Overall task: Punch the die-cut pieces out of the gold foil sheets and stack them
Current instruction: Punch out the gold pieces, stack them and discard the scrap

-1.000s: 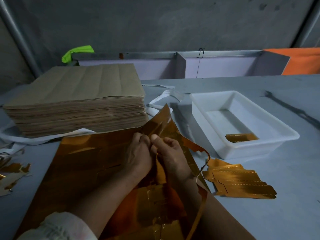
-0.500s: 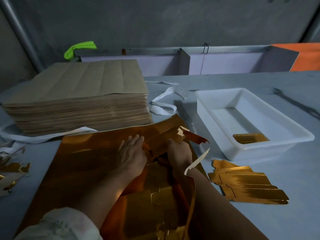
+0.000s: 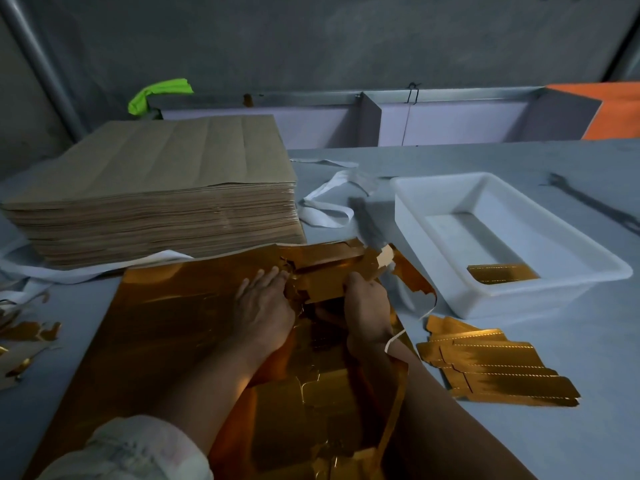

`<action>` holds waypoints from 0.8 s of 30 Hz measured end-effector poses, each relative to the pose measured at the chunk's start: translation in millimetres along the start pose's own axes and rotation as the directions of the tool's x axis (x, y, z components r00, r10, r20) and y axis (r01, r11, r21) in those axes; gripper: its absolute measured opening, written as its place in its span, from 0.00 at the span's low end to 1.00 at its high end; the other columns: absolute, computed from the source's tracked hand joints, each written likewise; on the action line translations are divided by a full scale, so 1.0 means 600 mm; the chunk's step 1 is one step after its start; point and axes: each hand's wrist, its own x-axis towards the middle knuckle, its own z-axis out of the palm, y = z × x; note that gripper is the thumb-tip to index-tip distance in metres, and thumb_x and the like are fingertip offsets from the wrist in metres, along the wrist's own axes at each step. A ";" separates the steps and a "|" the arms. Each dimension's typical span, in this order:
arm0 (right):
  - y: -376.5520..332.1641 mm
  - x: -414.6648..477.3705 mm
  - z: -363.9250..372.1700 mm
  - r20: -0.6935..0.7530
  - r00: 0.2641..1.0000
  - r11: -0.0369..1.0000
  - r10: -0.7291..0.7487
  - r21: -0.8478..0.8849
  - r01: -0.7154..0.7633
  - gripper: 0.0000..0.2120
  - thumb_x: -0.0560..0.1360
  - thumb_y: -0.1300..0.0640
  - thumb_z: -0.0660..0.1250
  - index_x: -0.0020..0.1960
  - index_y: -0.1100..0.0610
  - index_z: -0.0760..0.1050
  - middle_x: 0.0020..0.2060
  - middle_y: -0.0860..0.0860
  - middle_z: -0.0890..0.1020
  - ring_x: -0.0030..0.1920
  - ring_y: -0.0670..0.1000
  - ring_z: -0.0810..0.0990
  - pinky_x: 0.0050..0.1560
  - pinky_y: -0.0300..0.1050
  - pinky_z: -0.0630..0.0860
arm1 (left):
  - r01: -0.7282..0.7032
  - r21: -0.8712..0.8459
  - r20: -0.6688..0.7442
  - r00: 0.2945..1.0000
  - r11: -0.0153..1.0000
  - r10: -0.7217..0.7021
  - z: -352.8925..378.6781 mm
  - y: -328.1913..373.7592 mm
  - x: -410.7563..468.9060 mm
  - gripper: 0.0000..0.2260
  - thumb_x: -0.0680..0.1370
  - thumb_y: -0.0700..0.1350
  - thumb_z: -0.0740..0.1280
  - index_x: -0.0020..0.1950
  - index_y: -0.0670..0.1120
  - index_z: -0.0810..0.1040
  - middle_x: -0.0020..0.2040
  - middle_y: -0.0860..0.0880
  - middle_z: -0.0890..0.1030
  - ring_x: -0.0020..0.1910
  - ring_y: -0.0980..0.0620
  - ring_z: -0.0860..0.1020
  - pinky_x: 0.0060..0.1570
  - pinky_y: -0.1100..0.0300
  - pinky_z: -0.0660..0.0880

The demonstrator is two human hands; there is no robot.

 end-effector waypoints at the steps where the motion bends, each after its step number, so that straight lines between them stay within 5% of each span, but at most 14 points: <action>1: 0.001 0.001 -0.001 0.005 1.000 0.999 0.003 0.033 -0.003 0.05 0.79 0.56 0.63 0.50 0.55 0.76 0.39 0.54 0.85 0.36 0.54 0.86 0.36 0.47 0.83 | 0.004 -0.005 -0.003 1.000 1.000 -0.004 0.000 0.000 0.000 0.24 0.82 0.46 0.57 0.79 0.51 0.58 0.80 0.51 0.58 0.79 0.52 0.53 0.77 0.52 0.46; 7: 0.011 0.001 -0.005 0.052 0.999 0.991 0.013 0.132 -0.019 0.07 0.80 0.53 0.62 0.54 0.55 0.74 0.47 0.57 0.85 0.40 0.57 0.87 0.38 0.46 0.81 | 0.015 -0.006 -0.003 1.000 1.000 -0.015 -0.002 0.002 -0.002 0.24 0.83 0.46 0.56 0.79 0.51 0.58 0.80 0.52 0.58 0.79 0.53 0.53 0.77 0.53 0.45; 11: 0.016 0.002 -0.002 -0.021 1.000 0.994 -0.007 0.110 0.010 0.09 0.79 0.52 0.65 0.57 0.53 0.73 0.58 0.58 0.77 0.59 0.63 0.79 0.52 0.55 0.81 | 0.022 0.014 0.024 0.999 1.000 -0.022 -0.004 0.005 -0.001 0.23 0.83 0.48 0.54 0.79 0.51 0.57 0.80 0.51 0.57 0.79 0.52 0.53 0.78 0.51 0.46; 16: 0.014 -0.002 -0.010 -0.010 1.000 0.966 -0.025 0.258 0.027 0.12 0.81 0.53 0.62 0.57 0.61 0.76 0.53 0.64 0.82 0.49 0.63 0.84 0.34 0.45 0.81 | 0.021 -0.004 0.025 0.999 1.000 -0.021 -0.007 0.006 -0.003 0.23 0.83 0.47 0.54 0.79 0.52 0.58 0.79 0.52 0.59 0.79 0.53 0.53 0.78 0.52 0.47; 24: 0.019 0.003 -0.016 0.004 1.000 0.947 -0.018 0.320 0.016 0.13 0.73 0.56 0.64 0.55 0.62 0.72 0.51 0.62 0.74 0.48 0.62 0.77 0.44 0.53 0.76 | 0.043 0.009 0.023 0.999 0.999 -0.044 -0.009 0.006 -0.003 0.21 0.80 0.47 0.62 0.74 0.50 0.67 0.72 0.50 0.70 0.74 0.51 0.63 0.78 0.51 0.49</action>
